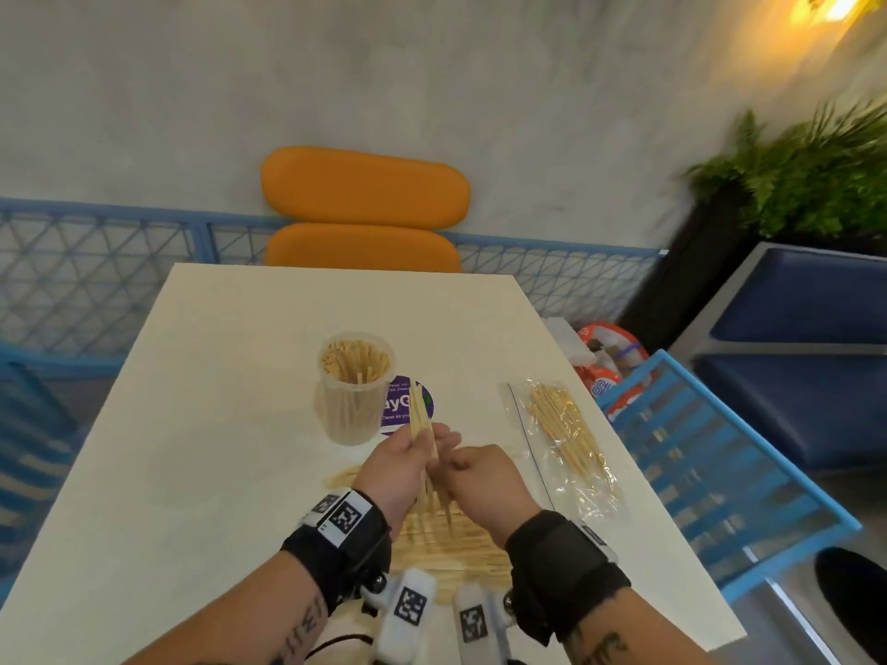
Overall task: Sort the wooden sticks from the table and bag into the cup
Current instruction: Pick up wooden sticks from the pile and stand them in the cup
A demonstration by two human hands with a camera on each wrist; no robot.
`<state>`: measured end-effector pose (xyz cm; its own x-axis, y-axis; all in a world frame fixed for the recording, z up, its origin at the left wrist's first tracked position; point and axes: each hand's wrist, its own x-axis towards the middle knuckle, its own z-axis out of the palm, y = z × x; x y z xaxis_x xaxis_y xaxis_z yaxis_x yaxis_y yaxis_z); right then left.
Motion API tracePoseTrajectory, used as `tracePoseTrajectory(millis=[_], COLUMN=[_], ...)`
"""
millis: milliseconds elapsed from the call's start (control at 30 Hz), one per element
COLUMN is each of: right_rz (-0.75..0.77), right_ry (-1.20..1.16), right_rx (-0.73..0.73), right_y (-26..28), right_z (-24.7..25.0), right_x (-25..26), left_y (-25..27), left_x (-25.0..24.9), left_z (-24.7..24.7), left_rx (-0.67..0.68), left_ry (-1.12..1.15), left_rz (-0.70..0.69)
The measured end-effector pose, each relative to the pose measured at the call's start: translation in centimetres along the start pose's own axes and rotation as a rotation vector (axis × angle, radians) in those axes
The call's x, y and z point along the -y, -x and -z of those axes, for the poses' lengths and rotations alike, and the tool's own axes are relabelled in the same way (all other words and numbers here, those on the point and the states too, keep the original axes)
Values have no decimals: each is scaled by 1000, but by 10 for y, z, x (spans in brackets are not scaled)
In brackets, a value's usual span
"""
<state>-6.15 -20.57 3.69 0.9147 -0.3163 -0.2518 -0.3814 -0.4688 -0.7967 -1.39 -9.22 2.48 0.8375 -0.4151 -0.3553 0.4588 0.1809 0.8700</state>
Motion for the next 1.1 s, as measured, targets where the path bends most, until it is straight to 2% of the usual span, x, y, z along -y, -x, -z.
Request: tracePoseTrajectory(millis=[100,167,267,333,433,533,600,667,767,833,900,967,1033,1100], right_rz=[44,57,81,120,205,260,260,280,276,183,31,-44,2,75], right_ry=[-35,-1,48,-66,-165,-63,61,89,-99,-282,-426,-560,-655,-593], right_rx=[66,62,-148,-245,-201,-171,-114,-71,-68,-81,50,279,407,389], right_y=[1,6,12,14,7,-8,-10,-9,-13,-14,-7,4,11,12], right_z=[0,-1,-2,-3,-4,-9,-13,-14,-7,-4,-3,-5,-7,-7], right_x=[0,1,1,11,32,45,49,49,39,30,23,18,15,19], left_y=[5,4,0,3,12,17,15,12,8,5,0,-4,-5,-2], left_x=[-3,-4,-7,-6,-3,-7,-9,-12,-16,-24,-34,-44,-49,-49], left_z=[9,17,31,37,37,28,24,23,23,22,21,18,16,13], left_rx=[25,-10,-43,-7,115,212,215,201,177,102,36,13,0,30], left_ry=[-112,-163,-99,-140,-238,-294,-323,-338,-269,-179,-47,49,22,-34], left_rz=[-31,-48,-38,-10,5,-15,-44,-67,-86,-148,-233,-290,-309,-306])
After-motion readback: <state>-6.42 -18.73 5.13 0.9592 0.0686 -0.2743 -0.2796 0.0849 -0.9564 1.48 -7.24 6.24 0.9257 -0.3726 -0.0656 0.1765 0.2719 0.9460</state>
